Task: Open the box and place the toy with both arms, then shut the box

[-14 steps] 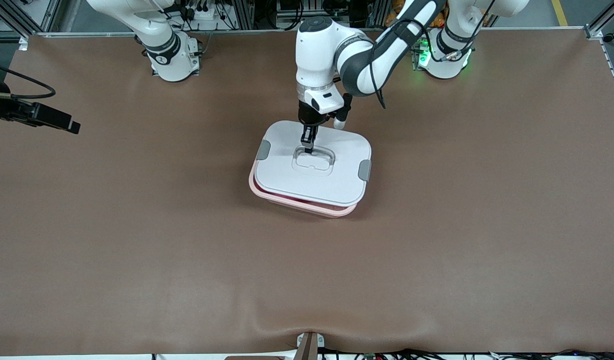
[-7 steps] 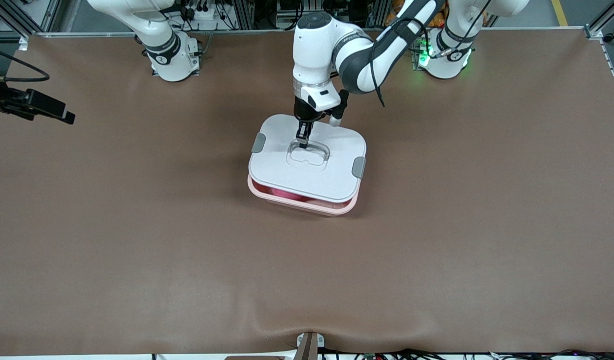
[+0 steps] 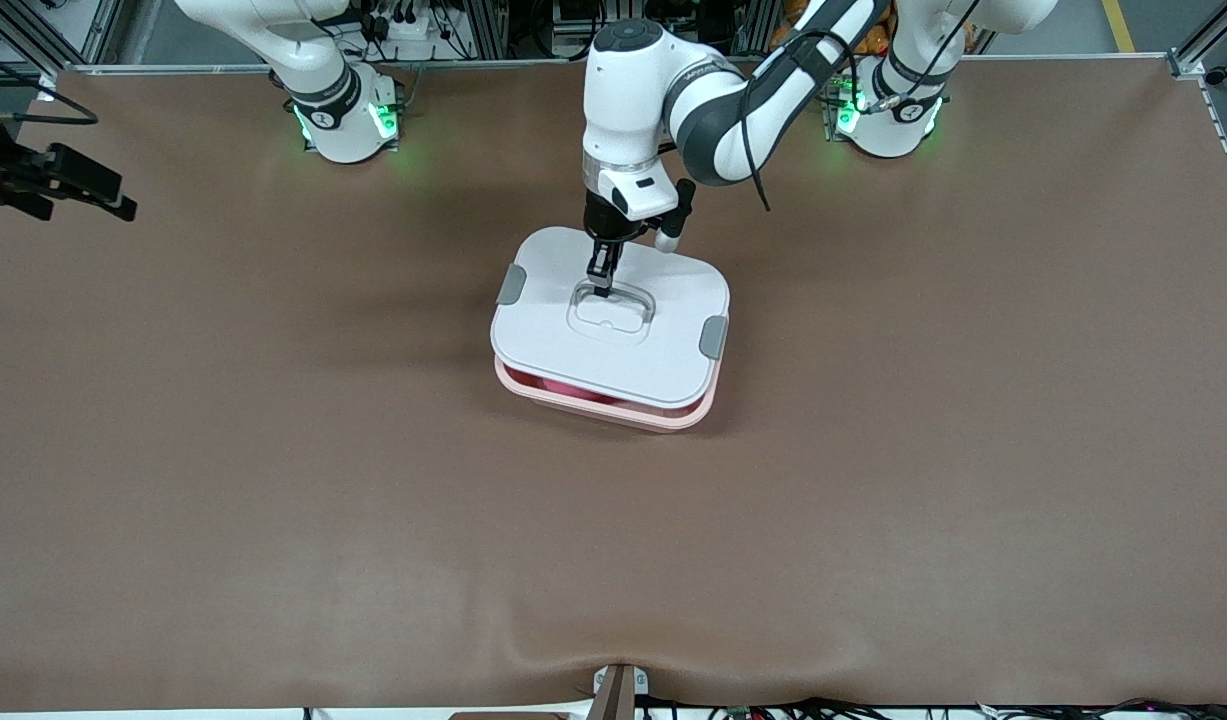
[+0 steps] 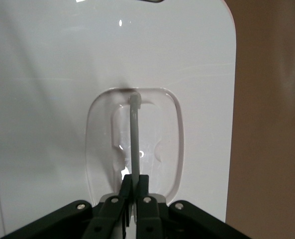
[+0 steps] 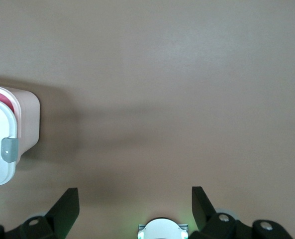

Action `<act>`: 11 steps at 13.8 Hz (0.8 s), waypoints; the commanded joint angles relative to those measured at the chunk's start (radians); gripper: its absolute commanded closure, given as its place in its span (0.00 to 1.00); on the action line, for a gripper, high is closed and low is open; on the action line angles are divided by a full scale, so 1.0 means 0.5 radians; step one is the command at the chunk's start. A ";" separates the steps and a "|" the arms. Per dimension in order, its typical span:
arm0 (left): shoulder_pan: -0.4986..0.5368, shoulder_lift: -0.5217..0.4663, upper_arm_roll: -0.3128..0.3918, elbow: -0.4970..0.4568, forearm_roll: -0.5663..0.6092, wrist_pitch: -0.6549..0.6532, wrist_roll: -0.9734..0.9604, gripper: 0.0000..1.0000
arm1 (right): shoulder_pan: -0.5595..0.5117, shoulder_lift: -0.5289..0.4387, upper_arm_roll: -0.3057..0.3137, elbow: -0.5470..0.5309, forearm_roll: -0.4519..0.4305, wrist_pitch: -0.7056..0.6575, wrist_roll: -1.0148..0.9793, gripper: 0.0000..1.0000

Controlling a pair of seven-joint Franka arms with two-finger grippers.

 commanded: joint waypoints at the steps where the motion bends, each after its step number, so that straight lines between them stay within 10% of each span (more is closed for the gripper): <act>1: 0.010 0.016 0.004 0.033 -0.044 0.007 0.019 1.00 | -0.103 0.008 0.099 0.072 -0.037 0.005 -0.071 0.00; 11: 0.007 0.059 0.023 0.091 -0.007 0.004 -0.135 1.00 | -0.165 0.042 0.120 0.167 -0.071 -0.029 -0.081 0.00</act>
